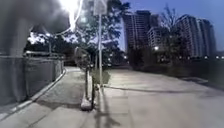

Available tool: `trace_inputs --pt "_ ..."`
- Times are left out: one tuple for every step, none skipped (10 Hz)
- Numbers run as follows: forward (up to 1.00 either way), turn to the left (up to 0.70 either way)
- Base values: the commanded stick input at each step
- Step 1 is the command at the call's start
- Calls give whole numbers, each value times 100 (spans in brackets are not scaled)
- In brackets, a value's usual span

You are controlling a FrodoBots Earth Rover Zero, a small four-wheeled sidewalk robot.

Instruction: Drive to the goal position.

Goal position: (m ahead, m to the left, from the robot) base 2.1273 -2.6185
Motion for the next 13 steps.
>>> trace_inputs --pt "70 0" --pt "70 0" --pt "70 -22" --pt "70 -35" --pt "70 -35" --pt "70 -35" --pt "70 -35" --pt "70 -35" --pt "70 -18" --pt "70 0" --pt "70 0" --pt "70 0" --pt "70 0"
